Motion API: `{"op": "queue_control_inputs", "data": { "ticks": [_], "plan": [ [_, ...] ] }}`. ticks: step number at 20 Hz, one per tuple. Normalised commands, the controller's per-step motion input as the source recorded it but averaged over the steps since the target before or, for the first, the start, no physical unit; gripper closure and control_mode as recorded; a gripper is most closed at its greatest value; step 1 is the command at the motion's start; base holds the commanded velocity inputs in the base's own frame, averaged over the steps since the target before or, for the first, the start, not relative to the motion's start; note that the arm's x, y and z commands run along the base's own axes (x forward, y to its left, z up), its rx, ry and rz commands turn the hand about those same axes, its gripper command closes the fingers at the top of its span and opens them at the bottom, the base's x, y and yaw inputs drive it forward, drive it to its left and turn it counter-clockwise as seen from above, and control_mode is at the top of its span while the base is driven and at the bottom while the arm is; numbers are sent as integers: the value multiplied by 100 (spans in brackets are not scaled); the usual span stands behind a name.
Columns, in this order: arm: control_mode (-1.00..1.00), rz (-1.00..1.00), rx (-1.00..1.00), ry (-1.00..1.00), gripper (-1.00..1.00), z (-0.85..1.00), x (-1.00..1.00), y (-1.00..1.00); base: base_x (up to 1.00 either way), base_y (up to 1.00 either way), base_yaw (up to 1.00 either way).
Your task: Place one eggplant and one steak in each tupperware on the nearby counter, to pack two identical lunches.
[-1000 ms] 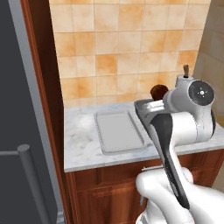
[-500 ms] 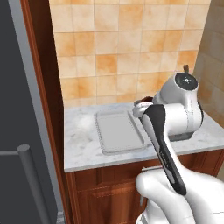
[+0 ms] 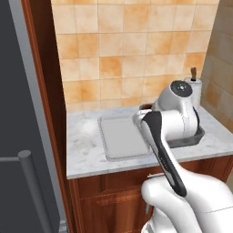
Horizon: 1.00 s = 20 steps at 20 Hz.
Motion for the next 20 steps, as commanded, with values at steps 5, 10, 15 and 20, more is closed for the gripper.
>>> {"op": "queue_control_inputs", "data": {
  "ticks": [5,10,15,20],
  "plan": [
    [-100,0,0,8,100,-47,25,0,0,0,0],
    [-100,0,0,5,100,-41,36,0,0,0,0],
    [-100,0,0,1,100,-55,44,0,0,0,0],
    [-100,0,0,1,100,-48,51,0,0,0,0]
  ]
}}
